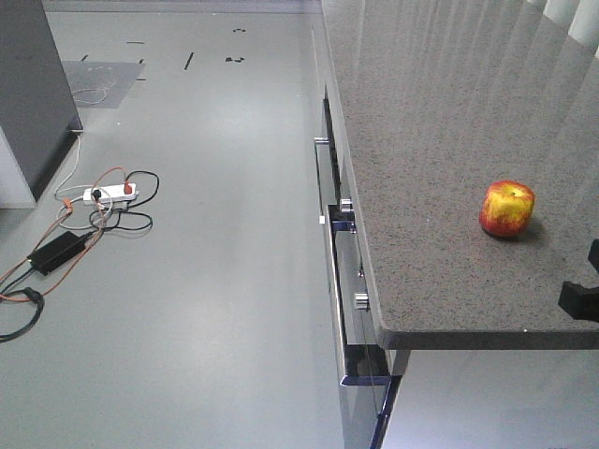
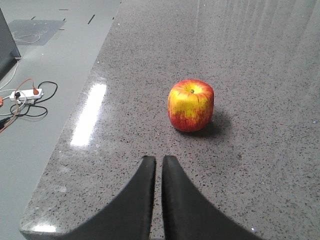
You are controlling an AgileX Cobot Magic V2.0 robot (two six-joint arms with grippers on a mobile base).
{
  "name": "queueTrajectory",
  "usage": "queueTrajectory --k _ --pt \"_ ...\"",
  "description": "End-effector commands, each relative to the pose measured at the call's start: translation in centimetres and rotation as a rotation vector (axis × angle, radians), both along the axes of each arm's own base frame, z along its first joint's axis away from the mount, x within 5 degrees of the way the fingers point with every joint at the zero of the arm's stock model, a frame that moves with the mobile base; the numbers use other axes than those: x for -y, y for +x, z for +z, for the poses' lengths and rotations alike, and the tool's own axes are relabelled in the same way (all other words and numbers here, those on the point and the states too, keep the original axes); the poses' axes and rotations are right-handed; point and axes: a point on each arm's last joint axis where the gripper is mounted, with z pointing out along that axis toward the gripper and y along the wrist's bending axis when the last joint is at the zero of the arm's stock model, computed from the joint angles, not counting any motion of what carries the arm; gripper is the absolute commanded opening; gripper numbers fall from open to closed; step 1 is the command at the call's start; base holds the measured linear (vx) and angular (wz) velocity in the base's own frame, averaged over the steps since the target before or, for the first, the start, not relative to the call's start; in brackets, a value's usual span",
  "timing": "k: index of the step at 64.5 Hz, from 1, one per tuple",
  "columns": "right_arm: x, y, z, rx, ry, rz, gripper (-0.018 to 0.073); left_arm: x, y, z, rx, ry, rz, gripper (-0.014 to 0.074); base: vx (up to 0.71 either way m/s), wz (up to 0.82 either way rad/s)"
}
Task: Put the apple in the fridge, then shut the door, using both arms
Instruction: 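Move the right gripper over the red-yellow apple on the counter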
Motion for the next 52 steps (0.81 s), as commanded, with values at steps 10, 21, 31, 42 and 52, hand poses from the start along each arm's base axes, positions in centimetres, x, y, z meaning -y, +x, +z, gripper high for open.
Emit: queueTrajectory --k 10,21,31,42,52 --pt "-0.04 0.34 1.68 0.084 0.000 0.002 0.0287 0.01 0.06 0.09 0.065 -0.019 0.000 -0.0005 0.00 0.00" --pt "-0.03 0.33 1.62 0.078 -0.009 0.004 0.0542 0.01 0.06 0.09 0.065 -0.019 0.000 -0.0005 0.00 0.00" --pt "-0.02 0.27 1.67 0.081 -0.010 0.004 0.0634 0.01 0.06 0.09 0.065 -0.019 0.000 -0.0005 0.00 0.00" --pt "-0.02 0.26 1.63 0.079 -0.010 0.005 0.0614 0.01 0.06 0.09 0.065 -0.019 0.000 -0.0005 0.00 0.00" --pt "-0.03 0.19 1.42 0.054 -0.007 0.004 0.0592 0.01 0.06 0.09 0.065 -0.019 0.000 -0.0005 0.00 0.00"
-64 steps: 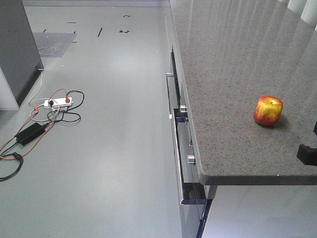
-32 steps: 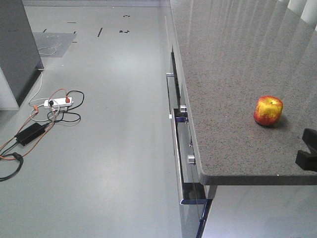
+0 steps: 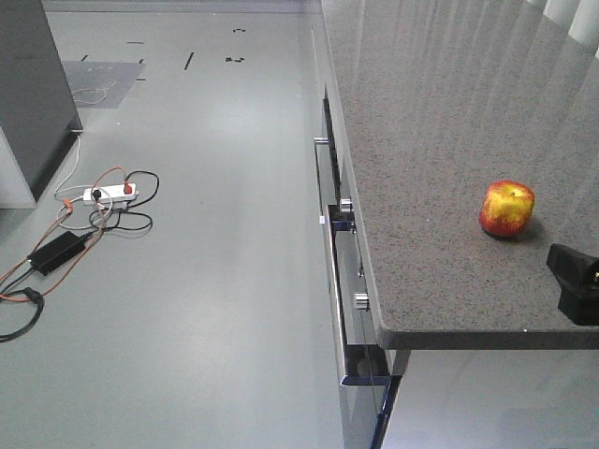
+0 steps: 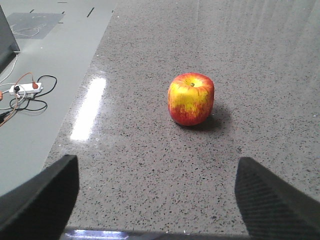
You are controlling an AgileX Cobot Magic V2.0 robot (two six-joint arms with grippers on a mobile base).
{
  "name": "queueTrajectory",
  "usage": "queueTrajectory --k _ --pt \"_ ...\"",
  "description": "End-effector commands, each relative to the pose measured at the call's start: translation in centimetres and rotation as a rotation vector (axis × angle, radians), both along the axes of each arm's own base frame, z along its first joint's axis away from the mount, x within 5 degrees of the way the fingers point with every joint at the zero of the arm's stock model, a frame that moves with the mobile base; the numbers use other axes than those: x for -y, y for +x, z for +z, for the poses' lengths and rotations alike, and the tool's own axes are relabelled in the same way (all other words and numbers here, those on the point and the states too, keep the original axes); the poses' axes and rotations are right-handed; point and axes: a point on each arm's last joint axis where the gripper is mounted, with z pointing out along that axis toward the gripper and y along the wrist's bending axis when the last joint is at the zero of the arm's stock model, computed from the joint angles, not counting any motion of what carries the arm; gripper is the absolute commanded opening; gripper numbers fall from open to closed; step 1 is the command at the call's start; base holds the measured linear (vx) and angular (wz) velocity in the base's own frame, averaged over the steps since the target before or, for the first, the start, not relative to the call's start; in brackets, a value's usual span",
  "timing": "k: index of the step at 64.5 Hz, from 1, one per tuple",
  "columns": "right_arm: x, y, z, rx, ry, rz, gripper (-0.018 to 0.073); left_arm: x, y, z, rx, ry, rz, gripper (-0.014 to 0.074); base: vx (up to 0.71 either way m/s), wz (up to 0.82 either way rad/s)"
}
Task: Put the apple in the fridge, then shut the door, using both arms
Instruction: 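Move the right gripper over the red-yellow apple on the counter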
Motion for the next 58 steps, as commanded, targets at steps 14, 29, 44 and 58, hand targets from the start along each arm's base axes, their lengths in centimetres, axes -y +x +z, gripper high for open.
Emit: queueTrajectory --k 14,29,44,58 --pt "-0.1 0.7 0.8 0.012 0.022 -0.008 0.0634 0.0 0.1 0.1 0.065 -0.019 0.000 -0.0005 0.00 0.00" --pt "-0.1 2.7 3.4 0.011 0.075 -0.033 0.0696 0.0 0.1 0.1 0.065 -0.019 0.000 -0.0005 0.00 0.00" --pt "-0.2 3.8 6.2 0.111 0.028 -0.011 0.0664 0.0 0.1 0.1 0.065 -0.019 0.000 -0.0005 0.00 0.00" --pt "-0.2 5.9 7.0 0.129 0.014 -0.009 0.0610 0.0 0.1 0.1 0.065 -0.019 0.000 -0.0005 0.00 0.00"
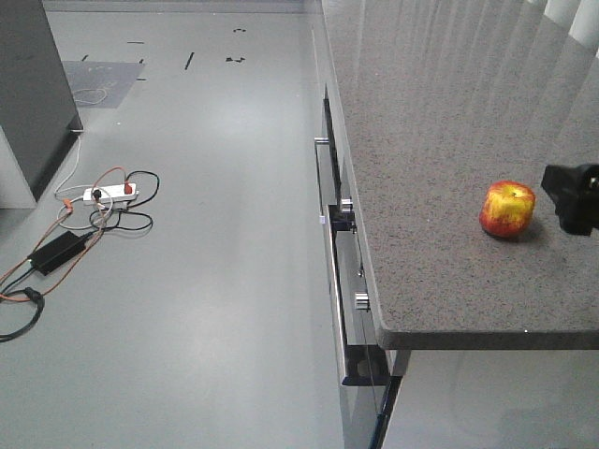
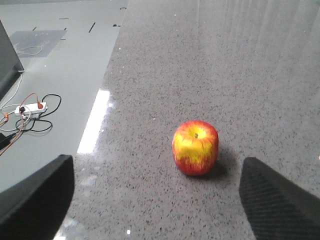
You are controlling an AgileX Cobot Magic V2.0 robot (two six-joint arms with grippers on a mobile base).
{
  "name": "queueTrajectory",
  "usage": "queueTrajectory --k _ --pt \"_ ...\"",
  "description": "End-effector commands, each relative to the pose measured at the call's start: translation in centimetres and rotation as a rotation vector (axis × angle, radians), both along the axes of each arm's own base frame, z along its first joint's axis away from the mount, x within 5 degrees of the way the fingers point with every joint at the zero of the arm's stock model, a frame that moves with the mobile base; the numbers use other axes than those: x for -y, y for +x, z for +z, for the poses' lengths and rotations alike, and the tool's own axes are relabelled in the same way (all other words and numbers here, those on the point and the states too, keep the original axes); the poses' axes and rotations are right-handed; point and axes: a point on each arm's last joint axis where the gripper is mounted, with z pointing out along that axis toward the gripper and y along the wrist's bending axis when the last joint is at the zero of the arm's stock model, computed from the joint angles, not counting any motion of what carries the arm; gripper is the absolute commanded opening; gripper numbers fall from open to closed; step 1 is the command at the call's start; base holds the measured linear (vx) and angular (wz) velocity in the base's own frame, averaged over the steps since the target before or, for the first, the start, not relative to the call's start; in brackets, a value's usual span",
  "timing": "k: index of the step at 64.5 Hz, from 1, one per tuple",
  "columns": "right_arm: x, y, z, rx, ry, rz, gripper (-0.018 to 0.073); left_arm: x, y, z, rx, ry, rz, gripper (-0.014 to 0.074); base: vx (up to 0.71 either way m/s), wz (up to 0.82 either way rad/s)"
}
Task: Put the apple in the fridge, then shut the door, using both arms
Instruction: 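Move the right gripper over the red-yellow apple on the counter, then lower the open right gripper around the apple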
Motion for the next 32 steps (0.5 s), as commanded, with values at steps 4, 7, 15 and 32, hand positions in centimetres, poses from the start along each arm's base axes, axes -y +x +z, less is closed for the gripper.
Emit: queueTrajectory --k 4,7,15,32 --pt "-0.1 2.6 2.3 0.066 -0.039 0.008 0.0601 0.0 0.1 0.1 0.065 -0.019 0.000 -0.0005 0.00 0.00" --pt "-0.1 3.5 2.6 0.045 -0.046 0.009 0.0599 0.0 0.1 0.1 0.065 -0.019 0.000 -0.0005 0.00 0.00" --pt "-0.1 6.7 3.5 -0.007 -0.040 0.001 0.0599 0.0 0.1 0.1 0.065 -0.019 0.000 -0.0005 0.00 0.00" --pt "1.1 13.3 3.0 -0.180 0.008 -0.055 0.0599 0.0 0.1 0.1 0.065 -0.019 0.000 -0.0005 0.00 0.00"
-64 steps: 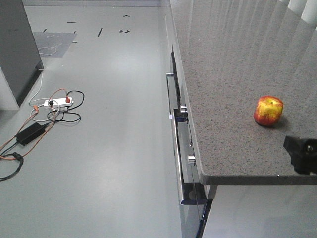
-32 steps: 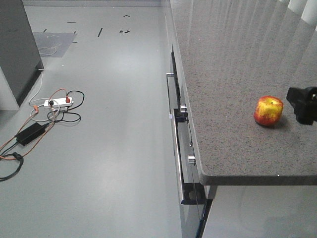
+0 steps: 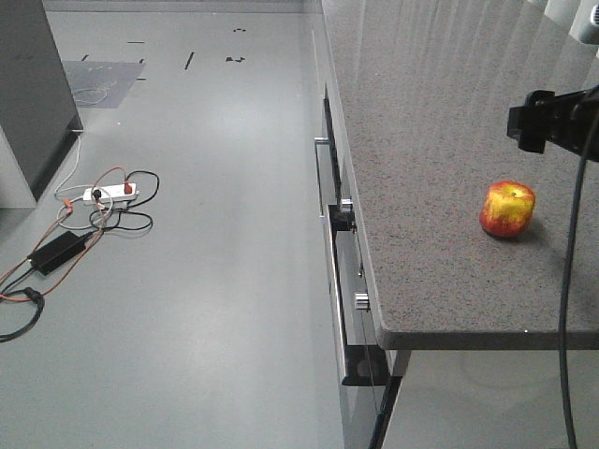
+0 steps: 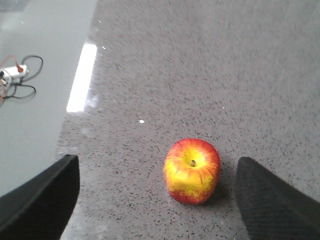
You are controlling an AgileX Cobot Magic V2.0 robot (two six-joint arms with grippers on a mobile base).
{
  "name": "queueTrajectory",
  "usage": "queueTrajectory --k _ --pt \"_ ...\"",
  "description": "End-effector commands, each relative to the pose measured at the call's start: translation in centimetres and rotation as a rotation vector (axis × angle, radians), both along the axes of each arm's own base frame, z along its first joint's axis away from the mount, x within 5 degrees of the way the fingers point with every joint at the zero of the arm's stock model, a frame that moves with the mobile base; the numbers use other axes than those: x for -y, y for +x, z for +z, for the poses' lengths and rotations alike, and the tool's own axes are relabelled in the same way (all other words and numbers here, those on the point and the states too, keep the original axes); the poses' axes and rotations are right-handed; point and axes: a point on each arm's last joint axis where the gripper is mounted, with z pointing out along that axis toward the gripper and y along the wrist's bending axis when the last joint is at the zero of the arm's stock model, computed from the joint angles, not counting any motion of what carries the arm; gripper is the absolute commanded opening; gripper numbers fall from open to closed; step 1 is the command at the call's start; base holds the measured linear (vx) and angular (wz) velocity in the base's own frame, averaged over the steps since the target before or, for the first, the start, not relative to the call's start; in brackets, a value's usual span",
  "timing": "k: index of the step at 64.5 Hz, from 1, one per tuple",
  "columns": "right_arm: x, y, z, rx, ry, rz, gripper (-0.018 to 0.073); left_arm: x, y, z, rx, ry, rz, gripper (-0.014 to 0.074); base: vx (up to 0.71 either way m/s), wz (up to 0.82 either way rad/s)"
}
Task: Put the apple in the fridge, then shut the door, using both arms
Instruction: 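Lower the open right gripper around the apple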
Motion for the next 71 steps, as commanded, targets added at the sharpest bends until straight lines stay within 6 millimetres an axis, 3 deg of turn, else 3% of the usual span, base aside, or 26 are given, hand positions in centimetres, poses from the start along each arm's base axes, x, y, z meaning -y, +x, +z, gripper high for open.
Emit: queueTrajectory --k 1,12,26,71 --pt "0.4 1.8 1.6 0.048 -0.007 -0.012 0.0599 0.0 0.1 0.1 0.065 -0.019 0.000 -0.0005 0.00 0.00" --pt "0.6 4.8 0.0 -0.021 -0.029 -0.010 0.0595 0.0 0.1 0.1 0.065 -0.019 0.000 -0.0005 0.00 0.00" --pt "0.6 7.1 -2.7 -0.109 -0.028 -0.012 0.0594 0.0 0.1 0.1 0.065 -0.019 0.000 -0.0005 0.00 0.00" --pt "1.1 8.8 -6.1 -0.175 -0.038 -0.060 0.0594 0.0 0.1 0.1 0.065 -0.019 0.000 -0.0005 0.00 0.00"
